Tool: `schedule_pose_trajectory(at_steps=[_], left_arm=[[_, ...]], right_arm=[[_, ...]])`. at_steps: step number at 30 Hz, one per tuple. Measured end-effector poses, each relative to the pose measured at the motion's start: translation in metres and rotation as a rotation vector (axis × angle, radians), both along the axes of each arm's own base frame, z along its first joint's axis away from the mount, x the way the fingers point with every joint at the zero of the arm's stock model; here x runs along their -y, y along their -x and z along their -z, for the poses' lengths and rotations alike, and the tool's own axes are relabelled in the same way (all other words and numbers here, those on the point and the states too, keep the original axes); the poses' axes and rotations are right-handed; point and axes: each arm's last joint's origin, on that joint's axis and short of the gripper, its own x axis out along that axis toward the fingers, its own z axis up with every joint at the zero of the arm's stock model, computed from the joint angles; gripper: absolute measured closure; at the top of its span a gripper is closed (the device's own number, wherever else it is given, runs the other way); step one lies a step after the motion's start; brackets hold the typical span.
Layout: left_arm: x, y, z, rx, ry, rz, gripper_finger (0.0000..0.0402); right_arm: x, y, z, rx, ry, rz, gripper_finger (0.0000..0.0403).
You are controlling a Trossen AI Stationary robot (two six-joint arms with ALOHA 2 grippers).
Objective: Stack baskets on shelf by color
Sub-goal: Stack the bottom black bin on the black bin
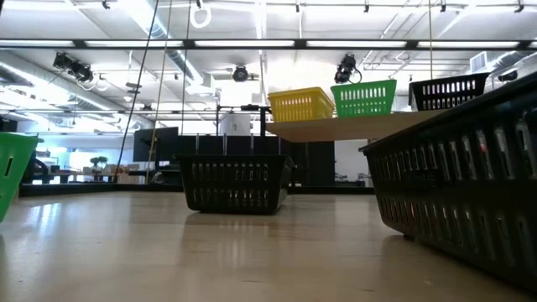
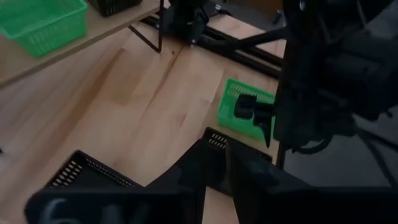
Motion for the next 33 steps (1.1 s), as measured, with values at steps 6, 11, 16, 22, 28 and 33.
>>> schedule_pose_trajectory(at_steps=[6,11,16,22,28,33], left_arm=[[0.017,0.009,0.000,0.033,0.013,-0.056,0.0333],[0.022,0.012,0.000,0.044,0.015,-0.071,0.0333],[0.019,0.010,-0.001,0.060,0.025,-0.093,0.0333],[0.017,0.007,-0.002,0.073,0.028,-0.105,0.0333],[0.013,0.006,-0.002,0.073,0.027,-0.115,0.0333],[0.013,0.006,-0.002,0.071,0.019,-0.109,0.0335]], right_arm=[[-0.014,-0.006,0.008,0.090,0.047,-0.033,0.0183],[-0.015,-0.010,0.013,0.147,0.102,-0.026,0.0183],[-0.020,-0.015,0.026,0.147,0.104,-0.035,0.0183],[-0.022,-0.017,0.039,0.123,0.117,-0.017,0.0184],[-0.021,-0.020,0.051,0.098,0.150,-0.006,0.0211],[-0.017,-0.018,0.058,0.051,0.193,-0.011,0.0274]])
